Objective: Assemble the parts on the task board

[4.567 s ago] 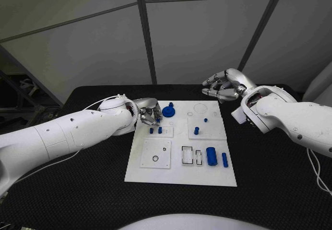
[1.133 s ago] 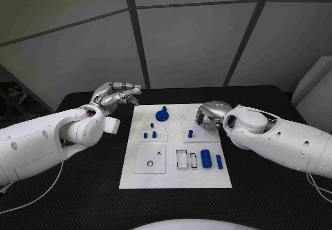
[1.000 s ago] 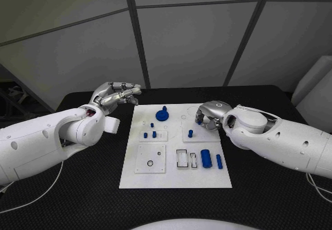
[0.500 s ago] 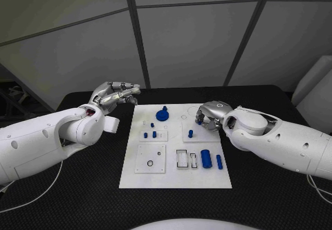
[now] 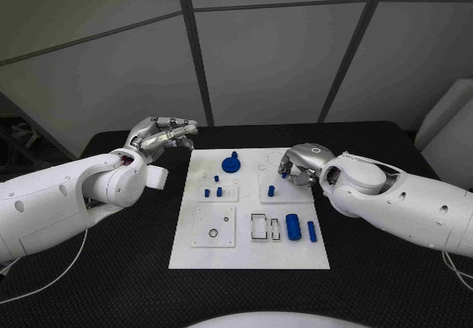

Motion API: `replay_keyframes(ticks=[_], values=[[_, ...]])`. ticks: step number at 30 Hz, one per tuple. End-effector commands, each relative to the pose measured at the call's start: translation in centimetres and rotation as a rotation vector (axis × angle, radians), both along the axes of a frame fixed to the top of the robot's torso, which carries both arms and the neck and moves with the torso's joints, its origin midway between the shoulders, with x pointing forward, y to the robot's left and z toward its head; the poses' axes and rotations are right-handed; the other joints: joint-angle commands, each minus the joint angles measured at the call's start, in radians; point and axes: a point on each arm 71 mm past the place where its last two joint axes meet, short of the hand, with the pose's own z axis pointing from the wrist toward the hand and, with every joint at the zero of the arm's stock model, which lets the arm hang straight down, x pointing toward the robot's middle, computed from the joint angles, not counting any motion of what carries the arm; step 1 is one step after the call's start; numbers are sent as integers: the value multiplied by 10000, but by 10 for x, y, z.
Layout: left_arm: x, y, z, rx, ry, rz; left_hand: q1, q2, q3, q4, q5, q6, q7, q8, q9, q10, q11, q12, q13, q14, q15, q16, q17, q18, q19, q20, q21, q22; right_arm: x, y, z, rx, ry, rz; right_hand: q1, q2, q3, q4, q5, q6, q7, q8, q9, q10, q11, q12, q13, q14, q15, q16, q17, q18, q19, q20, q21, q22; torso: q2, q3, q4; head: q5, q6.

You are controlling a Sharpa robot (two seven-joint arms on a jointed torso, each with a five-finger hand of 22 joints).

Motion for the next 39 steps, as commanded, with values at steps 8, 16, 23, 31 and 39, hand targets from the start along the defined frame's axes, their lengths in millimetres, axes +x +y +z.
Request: replay_keyframes(ticks=[8,16,23,31,39], values=[[1,1,0,-27,-10,16,124,18,-41,-45,33,-59,48,-32,-11,-86,18,36,-16,-78,2,-41,-20,-22,77,9,-52,-16,-13,0,12,772,-119,169,-110,-14,-25,52,-45,72,8,-13,13,3,79,-66,-15,556,-67,49,13,-116,70,35,59,17,-9,-2,1,-3,48],[1,2,0,-21,-8,32,130,22,-49,-50,34,-73,55,-39,-13,-103,25,33,-19,-88,7,-50,-28,-24,76,12,-63,-24,-31,14,28,1329,-297,676,-118,-17,-28,52,-46,71,7,-17,13,1,78,-73,-15,560,-67,65,36,-124,96,36,81,55,-11,-7,6,17,73],[1,0,0,-37,-9,-2,137,27,-52,-53,35,-79,58,-42,-14,-112,29,33,-21,-95,10,-58,-34,-25,75,13,-71,-30,-42,35,37,1789,-412,1264,-117,-24,-28,43,-34,64,5,-25,12,-3,76,-85,-16,564,-69,78,53,-127,106,36,89,70,-1,-13,17,74,56],[1,-3,0,-63,-2,-65,139,28,-53,-55,35,-81,59,-43,-15,-115,30,32,-21,-98,11,-60,-36,-25,75,13,-73,-31,-45,64,39,2221,-268,1833,-104,-19,-14,15,11,49,10,-45,10,-9,77,-114,-18,568,-70,93,70,-128,113,34,92,79,6,-27,32,276,-2],[1,-6,0,-88,13,-131,139,28,-53,-55,35,-81,59,-43,-15,-115,30,32,-21,-98,11,-60,-36,-25,75,13,-73,-31,-44,91,30,2433,233,2258,-122,-11,-15,15,21,28,25,-66,6,-22,89,-140,-21,567,-65,92,63,-125,101,36,80,61,16,-10,8,607,-114]])
